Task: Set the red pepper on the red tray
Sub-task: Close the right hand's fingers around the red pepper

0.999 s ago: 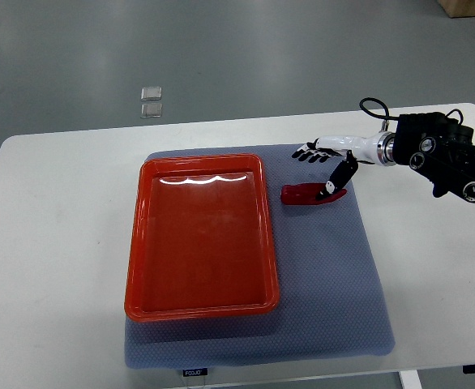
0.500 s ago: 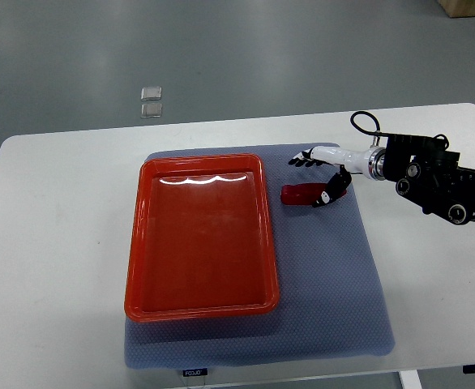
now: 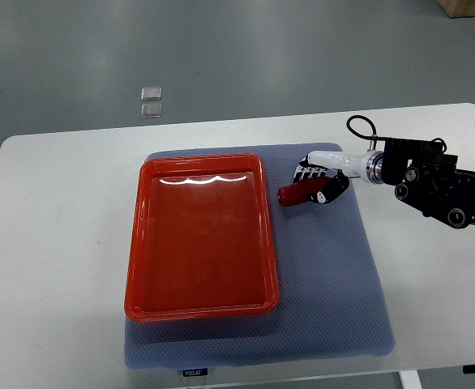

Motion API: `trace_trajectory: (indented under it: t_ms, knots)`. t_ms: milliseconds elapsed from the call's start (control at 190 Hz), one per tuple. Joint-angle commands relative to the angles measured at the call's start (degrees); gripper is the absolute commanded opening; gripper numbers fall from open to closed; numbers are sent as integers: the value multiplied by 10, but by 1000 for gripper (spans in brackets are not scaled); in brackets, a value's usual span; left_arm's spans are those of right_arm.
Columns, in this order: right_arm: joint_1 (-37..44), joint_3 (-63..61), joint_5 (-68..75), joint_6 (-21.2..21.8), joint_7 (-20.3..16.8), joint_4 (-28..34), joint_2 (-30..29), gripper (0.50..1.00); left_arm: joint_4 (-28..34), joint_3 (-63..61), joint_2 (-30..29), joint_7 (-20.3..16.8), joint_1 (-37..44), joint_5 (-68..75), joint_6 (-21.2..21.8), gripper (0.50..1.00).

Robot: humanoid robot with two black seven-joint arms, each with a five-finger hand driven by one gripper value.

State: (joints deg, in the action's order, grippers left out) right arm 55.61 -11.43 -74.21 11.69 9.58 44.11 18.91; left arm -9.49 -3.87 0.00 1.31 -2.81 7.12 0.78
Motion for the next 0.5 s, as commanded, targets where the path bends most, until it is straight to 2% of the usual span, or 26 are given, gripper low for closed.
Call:
trace_trajectory:
  t_ms: [0, 179, 494]
  knots:
    - [3, 0, -1, 0, 5, 1, 1, 500, 0, 0, 0, 0, 0, 0, 0, 1000]
    - [4, 0, -3, 0, 11, 1, 4, 500, 0, 0, 0, 0, 0, 0, 0, 1000]
    - [44, -12, 6, 4, 63, 4, 11, 500, 0, 0, 0, 0, 0, 0, 0, 1000]
